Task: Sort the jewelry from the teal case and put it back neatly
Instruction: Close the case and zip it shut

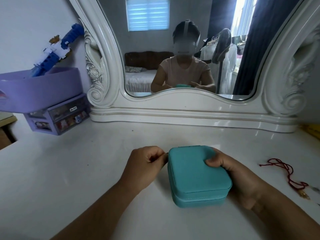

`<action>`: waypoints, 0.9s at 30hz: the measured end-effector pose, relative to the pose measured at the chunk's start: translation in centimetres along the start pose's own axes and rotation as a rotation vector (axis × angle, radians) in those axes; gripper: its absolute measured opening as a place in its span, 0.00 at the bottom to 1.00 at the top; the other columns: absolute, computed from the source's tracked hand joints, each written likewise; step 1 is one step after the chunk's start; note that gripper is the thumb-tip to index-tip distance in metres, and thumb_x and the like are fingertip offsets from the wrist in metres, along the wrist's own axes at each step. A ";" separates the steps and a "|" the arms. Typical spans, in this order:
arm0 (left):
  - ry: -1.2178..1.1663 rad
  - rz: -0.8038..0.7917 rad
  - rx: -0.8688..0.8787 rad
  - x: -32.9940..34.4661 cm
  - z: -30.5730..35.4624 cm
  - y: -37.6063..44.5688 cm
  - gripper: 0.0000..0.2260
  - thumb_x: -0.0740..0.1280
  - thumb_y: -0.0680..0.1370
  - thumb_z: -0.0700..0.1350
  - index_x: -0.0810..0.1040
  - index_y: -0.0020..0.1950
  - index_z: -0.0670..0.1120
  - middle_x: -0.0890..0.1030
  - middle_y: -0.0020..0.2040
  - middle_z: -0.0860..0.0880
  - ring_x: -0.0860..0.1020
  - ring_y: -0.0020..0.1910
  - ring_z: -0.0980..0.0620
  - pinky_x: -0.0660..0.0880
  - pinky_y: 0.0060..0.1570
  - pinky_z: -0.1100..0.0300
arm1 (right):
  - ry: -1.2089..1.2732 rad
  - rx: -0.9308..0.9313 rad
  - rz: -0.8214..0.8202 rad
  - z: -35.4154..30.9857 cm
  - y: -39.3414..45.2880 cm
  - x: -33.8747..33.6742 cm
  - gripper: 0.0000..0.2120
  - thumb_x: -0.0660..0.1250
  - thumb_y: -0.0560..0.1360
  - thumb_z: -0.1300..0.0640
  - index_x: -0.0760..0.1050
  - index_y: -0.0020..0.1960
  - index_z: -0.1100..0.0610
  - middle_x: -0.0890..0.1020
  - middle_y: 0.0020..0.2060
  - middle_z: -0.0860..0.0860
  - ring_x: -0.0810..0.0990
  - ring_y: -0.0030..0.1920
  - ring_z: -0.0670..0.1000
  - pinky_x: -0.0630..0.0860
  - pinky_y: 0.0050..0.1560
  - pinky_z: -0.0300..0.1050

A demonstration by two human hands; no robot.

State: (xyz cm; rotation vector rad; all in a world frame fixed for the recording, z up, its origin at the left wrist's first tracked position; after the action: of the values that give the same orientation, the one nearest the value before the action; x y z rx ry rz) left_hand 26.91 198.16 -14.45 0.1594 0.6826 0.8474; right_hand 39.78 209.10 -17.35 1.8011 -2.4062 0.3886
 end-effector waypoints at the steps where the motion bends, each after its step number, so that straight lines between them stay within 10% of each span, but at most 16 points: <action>1: -0.054 0.019 -0.027 -0.1 -0.1 0.0 0.05 0.67 0.74 0.45 0.81 0.39 0.47 0.81 0.34 0.50 0.76 0.33 0.57 0.73 0.38 0.62 | -0.005 -0.006 0.004 0.0 0.1 0.0 0.26 0.70 0.55 0.51 0.80 0.53 0.52 0.84 0.48 0.55 0.83 0.44 0.53 0.80 0.38 0.44; 3: -0.275 -0.013 -0.057 0.2 -0.2 0.2 0.06 0.67 0.74 0.51 0.79 0.49 0.54 0.83 0.45 0.54 0.81 0.44 0.58 0.75 0.47 0.63 | -0.009 -0.011 0.037 0.1 0.1 -0.1 0.24 0.69 0.58 0.52 0.79 0.53 0.53 0.85 0.47 0.55 0.83 0.44 0.53 0.80 0.39 0.44; 6: -0.435 -0.291 -0.004 2.3 0.9 -0.5 0.32 0.70 0.62 0.68 0.69 0.63 0.59 0.74 0.64 0.57 0.74 0.62 0.60 0.72 0.57 0.66 | 0.029 -0.030 0.081 0.4 0.5 -0.3 0.23 0.68 0.64 0.54 0.76 0.58 0.55 0.83 0.53 0.58 0.82 0.50 0.57 0.80 0.46 0.48; 9: -0.260 -0.494 0.015 4.2 1.3 -1.8 0.43 0.78 0.57 0.60 0.60 0.66 0.71 0.66 0.67 0.64 0.67 0.66 0.65 0.70 0.61 0.66 | 0.073 -0.056 0.129 0.5 0.8 -1.1 0.22 0.68 0.68 0.54 0.73 0.61 0.56 0.81 0.55 0.59 0.80 0.56 0.60 0.78 0.52 0.52; 18: -0.188 -0.361 0.048 2.8 0.5 -1.0 0.39 0.78 0.57 0.53 0.64 0.62 0.69 0.71 0.57 0.71 0.71 0.61 0.64 0.72 0.60 0.64 | -0.379 -0.104 -0.060 -0.1 0.5 0.0 0.61 0.81 0.49 0.50 0.45 0.68 0.32 0.68 0.66 0.40 0.70 0.65 0.39 0.73 0.57 0.36; 22: -0.189 -0.384 0.029 3.3 0.1 -1.0 0.38 0.79 0.59 0.49 0.65 0.62 0.67 0.71 0.59 0.68 0.70 0.62 0.64 0.72 0.60 0.64 | -0.692 -0.163 0.045 0.1 1.0 -1.2 0.57 0.81 0.49 0.43 0.43 0.61 0.21 0.62 0.68 0.40 0.62 0.70 0.44 0.65 0.70 0.50; 27: -0.257 -0.341 0.007 3.7 -0.7 -0.3 0.38 0.79 0.61 0.45 0.65 0.65 0.61 0.70 0.64 0.60 0.70 0.63 0.64 0.71 0.59 0.66 | -0.680 -0.263 0.105 -0.5 1.7 -1.4 0.52 0.81 0.56 0.54 0.51 0.68 0.34 0.66 0.66 0.36 0.69 0.63 0.33 0.72 0.60 0.34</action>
State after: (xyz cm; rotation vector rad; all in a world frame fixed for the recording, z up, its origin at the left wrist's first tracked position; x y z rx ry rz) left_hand 28.37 200.55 -16.95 0.1499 0.4538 0.4858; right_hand 38.51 211.00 -17.44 1.8984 -2.7865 -0.6127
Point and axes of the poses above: each hand's wrist, its own y-axis towards the middle knuckle, its own x-axis out of the palm, z = x × y, the point moved 9 cm from there along y, towards the middle knuckle
